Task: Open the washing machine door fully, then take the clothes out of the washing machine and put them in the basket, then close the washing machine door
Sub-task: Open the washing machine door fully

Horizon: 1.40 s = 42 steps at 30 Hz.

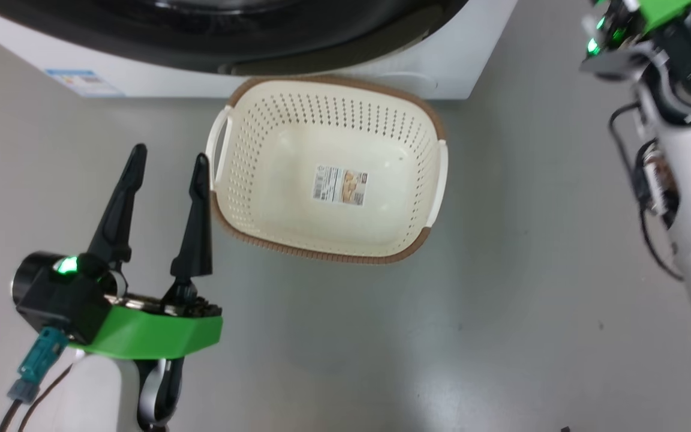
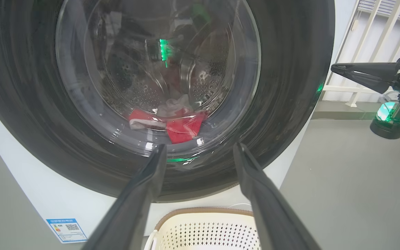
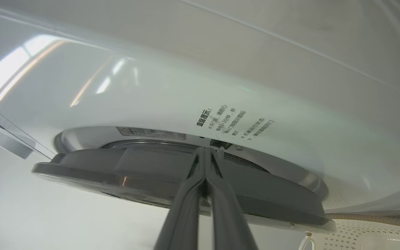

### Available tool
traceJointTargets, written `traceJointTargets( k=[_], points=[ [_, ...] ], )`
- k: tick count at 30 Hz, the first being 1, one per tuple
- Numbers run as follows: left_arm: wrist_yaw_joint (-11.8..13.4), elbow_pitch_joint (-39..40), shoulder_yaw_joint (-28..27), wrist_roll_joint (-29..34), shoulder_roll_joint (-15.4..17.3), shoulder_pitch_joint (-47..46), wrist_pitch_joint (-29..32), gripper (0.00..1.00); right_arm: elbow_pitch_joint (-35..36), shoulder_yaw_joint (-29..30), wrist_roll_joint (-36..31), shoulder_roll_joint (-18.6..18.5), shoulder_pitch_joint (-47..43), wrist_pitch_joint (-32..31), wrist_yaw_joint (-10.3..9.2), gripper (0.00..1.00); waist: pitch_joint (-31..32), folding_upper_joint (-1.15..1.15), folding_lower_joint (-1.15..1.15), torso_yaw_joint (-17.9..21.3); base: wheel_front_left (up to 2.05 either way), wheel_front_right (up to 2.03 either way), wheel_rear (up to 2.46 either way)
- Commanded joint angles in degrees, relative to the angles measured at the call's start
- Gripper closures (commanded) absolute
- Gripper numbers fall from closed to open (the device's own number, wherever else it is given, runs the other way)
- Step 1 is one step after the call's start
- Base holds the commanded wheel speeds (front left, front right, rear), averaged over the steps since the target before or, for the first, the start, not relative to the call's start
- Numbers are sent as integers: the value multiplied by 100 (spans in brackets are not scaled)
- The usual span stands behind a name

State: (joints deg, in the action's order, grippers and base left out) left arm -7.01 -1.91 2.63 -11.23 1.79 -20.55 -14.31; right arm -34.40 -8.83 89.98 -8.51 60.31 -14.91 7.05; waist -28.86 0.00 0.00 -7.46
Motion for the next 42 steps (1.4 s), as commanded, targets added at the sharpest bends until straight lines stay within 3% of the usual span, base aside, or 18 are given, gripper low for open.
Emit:
traceJointTargets(
  k=[1,12,31,42],
  points=[
    [30,175,-123,-41,109,-97,-69,0,92,-52,102,17,194,-203,44,100,-248,0,0,-141,0,0,0],
    [29,183,-53,-61,109,-244,-69,0,184,-210,304,-288,799,-1340,44,100,-602,0,0,-222,0,0,0],
    [31,158,55,-68,109,-410,-69,0,391,-320,396,-229,1205,-2005,44,100,-829,0,0,-261,0,0,0],
    [45,99,7,-43,109,-397,-69,0,743,-491,413,-282,943,-2547,44,100,-671,0,0,-182,0,0,0]
  ],
)
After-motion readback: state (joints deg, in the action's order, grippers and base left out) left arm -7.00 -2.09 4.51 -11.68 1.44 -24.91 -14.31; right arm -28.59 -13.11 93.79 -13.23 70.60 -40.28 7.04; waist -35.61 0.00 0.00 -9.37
